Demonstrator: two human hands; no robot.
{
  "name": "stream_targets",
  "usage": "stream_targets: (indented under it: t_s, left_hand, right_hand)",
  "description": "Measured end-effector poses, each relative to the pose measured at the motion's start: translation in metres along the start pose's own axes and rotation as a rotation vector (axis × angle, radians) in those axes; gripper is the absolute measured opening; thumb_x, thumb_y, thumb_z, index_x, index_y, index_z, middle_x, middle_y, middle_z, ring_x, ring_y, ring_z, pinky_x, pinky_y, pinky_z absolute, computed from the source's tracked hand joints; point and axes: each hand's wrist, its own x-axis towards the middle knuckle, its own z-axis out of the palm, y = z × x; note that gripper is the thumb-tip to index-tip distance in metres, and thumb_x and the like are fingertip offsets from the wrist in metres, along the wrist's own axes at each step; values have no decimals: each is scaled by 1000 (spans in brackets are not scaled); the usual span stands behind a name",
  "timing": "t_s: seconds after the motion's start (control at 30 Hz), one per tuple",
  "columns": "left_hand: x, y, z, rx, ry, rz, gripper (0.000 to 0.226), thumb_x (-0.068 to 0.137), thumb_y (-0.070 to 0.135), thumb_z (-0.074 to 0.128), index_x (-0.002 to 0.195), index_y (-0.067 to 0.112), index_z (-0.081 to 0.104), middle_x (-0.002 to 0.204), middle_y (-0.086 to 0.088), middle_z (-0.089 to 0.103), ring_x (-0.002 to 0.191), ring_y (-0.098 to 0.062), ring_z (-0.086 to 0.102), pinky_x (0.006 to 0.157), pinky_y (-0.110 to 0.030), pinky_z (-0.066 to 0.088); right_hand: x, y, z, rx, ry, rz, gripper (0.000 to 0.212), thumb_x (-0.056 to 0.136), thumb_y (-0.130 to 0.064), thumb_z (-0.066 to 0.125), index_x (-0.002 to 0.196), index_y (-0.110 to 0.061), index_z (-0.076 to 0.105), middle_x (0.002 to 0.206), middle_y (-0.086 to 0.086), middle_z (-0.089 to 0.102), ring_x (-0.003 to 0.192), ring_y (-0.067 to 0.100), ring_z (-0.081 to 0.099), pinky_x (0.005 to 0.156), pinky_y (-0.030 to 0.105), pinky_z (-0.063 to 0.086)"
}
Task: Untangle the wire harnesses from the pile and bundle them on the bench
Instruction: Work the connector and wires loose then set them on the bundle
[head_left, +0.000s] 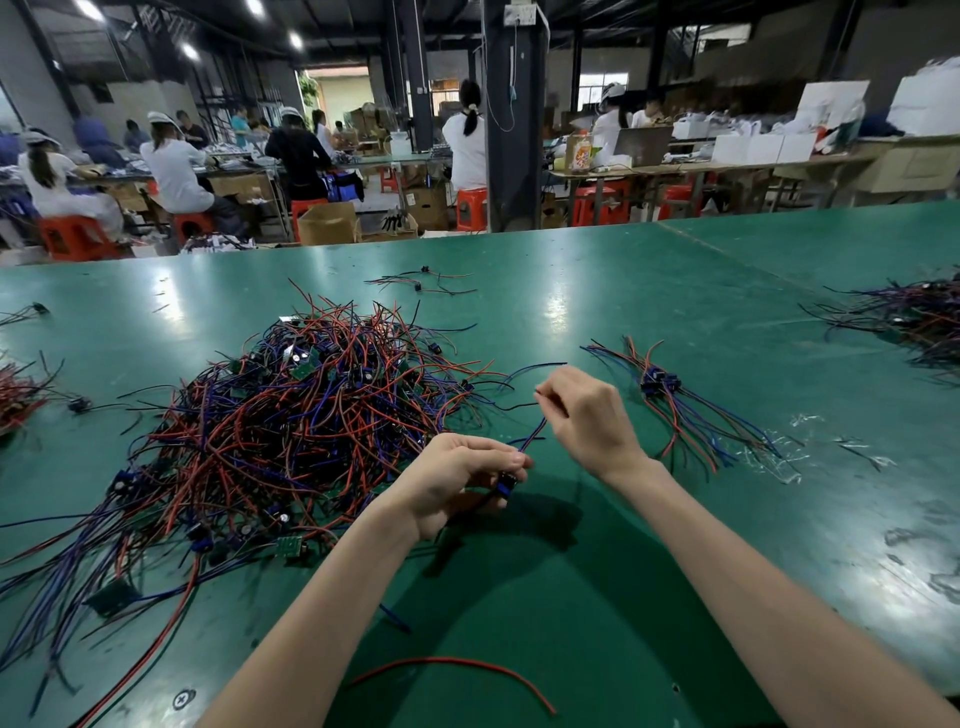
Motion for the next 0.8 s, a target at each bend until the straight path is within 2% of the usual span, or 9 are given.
stream_targets:
  t_s: [0.1,0.23,0.27,0.33,0.43,0.5,0.6,0.67,0.8]
  left_hand:
    - [-1,1,-1,-11,-17,35,12,82,9,69,74,11,77,71,-5,71,56,-5,61,44,-18,46]
    - [-3,3,-3,-9,-40,70,14,82,9,68,72,11,78,72,-5,71,55,-6,62,43,-18,46]
    - [-3,3,-3,3,-50,73,14,82,9,68,73,11,78,70,-4,71,54,-6,61,43,-18,45]
    - [-4,3,-4,13,-49,72,14,83,8,67,74,10,77,68,-3,70,52,-5,61,43,-18,45]
    - [-2,4,-6,6,-6,54,13,83,4,66,75,8,76,68,-3,71,53,-5,61,43,-18,45]
    - [0,4,-7,17,14,35,14,83,3,66,74,8,76,67,-3,70,53,-5,61,43,-17,45]
    - [1,3,-7,32,35,3,17,83,3,66,71,9,77,66,-3,69,52,-4,58,43,-17,45]
    - [1,2,-8,40,40,-3,19,83,4,65,70,10,77,65,-2,69,51,-4,58,43,-17,45]
    - [2,3,-7,60,37,-6,19,84,7,65,71,12,78,65,0,69,49,-5,55,42,-15,42]
  right_hand:
    - [2,-2,0,-88,50,-112,12,83,2,65,73,1,59,70,13,57,58,31,56,51,36,48]
    - [2,-2,-1,-51,99,-77,11,85,0,65,75,2,61,70,12,58,58,28,55,53,34,47]
    - [2,-3,0,3,108,-1,12,84,-2,67,74,2,62,69,11,59,57,27,54,54,33,46]
    - [6,-1,-2,208,112,298,15,84,-7,68,72,-1,63,64,7,60,55,20,52,54,30,44]
    - [16,4,-9,741,58,828,15,83,-6,69,70,-3,61,61,7,60,42,10,46,39,21,36]
    - [19,7,-13,1031,64,1078,15,81,3,67,69,0,58,61,12,59,35,5,41,32,16,30]
    - [23,7,-19,1314,-20,1320,15,85,4,59,71,1,54,54,9,58,31,1,39,29,10,27]
    - [25,9,-22,1532,-73,1437,18,91,-1,53,73,-1,52,49,7,57,29,1,41,28,10,30]
    - [24,9,-24,1907,-34,1617,21,91,-3,53,71,5,54,52,14,56,29,5,46,33,13,40]
